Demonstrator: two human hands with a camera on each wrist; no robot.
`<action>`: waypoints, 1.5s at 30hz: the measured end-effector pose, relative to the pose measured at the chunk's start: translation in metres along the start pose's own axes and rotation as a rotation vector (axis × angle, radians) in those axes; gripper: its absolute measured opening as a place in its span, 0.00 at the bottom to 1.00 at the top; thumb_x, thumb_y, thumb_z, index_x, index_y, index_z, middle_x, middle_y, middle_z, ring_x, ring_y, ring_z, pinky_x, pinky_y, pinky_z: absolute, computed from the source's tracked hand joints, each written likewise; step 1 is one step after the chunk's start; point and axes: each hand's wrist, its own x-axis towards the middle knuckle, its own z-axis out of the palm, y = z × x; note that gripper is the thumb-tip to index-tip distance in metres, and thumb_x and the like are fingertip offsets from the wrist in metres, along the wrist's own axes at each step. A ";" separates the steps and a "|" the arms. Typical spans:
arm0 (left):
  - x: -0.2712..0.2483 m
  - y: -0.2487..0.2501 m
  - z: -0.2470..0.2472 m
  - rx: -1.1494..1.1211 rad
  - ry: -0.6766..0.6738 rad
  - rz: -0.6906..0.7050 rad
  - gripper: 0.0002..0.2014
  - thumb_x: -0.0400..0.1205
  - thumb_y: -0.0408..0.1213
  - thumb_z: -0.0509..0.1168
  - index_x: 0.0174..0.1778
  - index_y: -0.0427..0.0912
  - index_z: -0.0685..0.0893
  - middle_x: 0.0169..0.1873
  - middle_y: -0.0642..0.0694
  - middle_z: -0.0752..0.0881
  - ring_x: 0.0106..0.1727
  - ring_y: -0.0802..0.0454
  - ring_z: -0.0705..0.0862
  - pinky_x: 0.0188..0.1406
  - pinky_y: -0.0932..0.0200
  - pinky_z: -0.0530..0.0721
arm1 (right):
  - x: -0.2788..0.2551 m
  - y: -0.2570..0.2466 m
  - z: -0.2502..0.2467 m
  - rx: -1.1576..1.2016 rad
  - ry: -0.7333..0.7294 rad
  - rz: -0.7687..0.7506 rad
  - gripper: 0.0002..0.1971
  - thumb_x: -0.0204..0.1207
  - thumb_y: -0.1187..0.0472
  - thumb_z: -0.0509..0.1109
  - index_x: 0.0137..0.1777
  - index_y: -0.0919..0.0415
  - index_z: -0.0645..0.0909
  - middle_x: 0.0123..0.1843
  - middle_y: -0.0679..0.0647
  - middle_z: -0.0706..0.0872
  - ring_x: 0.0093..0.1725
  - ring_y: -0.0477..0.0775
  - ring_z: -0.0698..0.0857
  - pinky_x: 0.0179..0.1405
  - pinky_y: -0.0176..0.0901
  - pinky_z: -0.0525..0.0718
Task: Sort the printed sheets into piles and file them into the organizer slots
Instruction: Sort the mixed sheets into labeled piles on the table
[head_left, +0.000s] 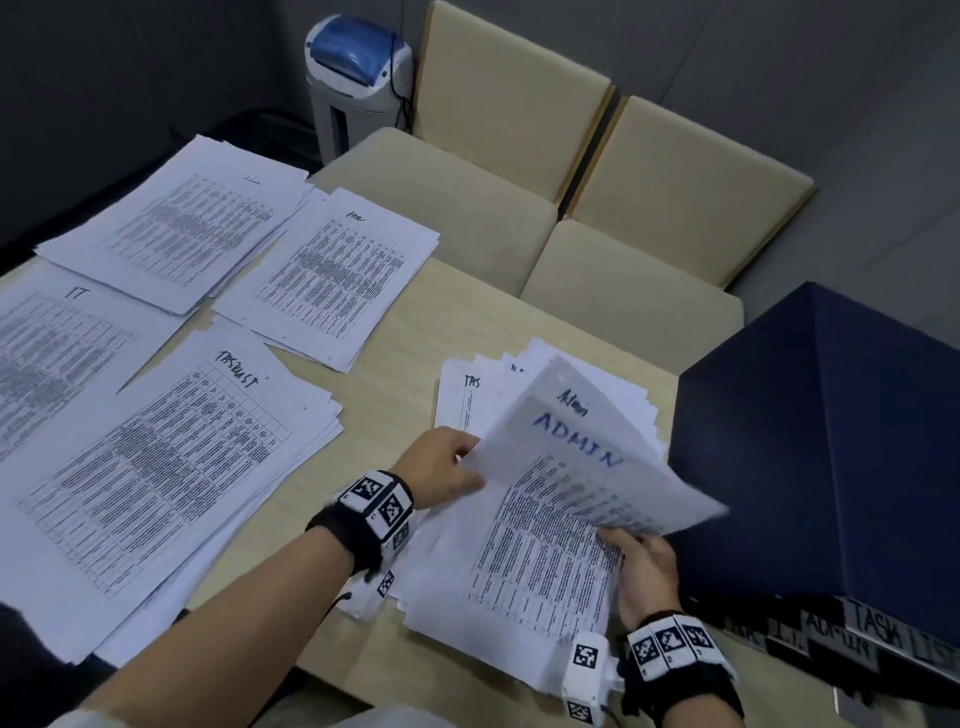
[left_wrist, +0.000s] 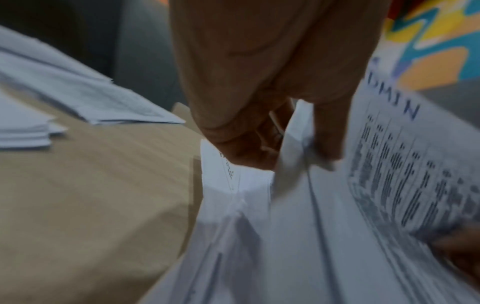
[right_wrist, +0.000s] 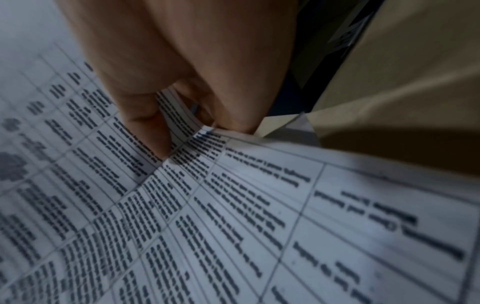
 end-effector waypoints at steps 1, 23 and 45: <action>0.004 -0.003 0.002 0.068 0.070 0.009 0.11 0.74 0.27 0.68 0.47 0.46 0.89 0.39 0.53 0.89 0.39 0.54 0.86 0.45 0.55 0.86 | 0.004 0.000 -0.002 -0.003 0.006 0.000 0.10 0.70 0.82 0.70 0.44 0.68 0.82 0.47 0.66 0.88 0.52 0.66 0.86 0.53 0.55 0.84; 0.032 -0.031 0.003 0.690 0.158 -0.178 0.10 0.84 0.43 0.64 0.44 0.40 0.84 0.45 0.41 0.86 0.44 0.42 0.84 0.39 0.57 0.77 | 0.008 -0.002 -0.009 0.086 -0.087 0.091 0.11 0.70 0.83 0.62 0.46 0.70 0.79 0.46 0.66 0.87 0.48 0.67 0.86 0.48 0.56 0.83; 0.021 -0.030 0.008 0.451 0.225 -0.296 0.15 0.76 0.46 0.73 0.47 0.39 0.79 0.44 0.43 0.84 0.45 0.45 0.82 0.39 0.56 0.76 | -0.015 -0.010 0.007 0.296 -0.027 0.140 0.09 0.80 0.63 0.70 0.57 0.66 0.82 0.52 0.65 0.88 0.52 0.67 0.86 0.39 0.52 0.88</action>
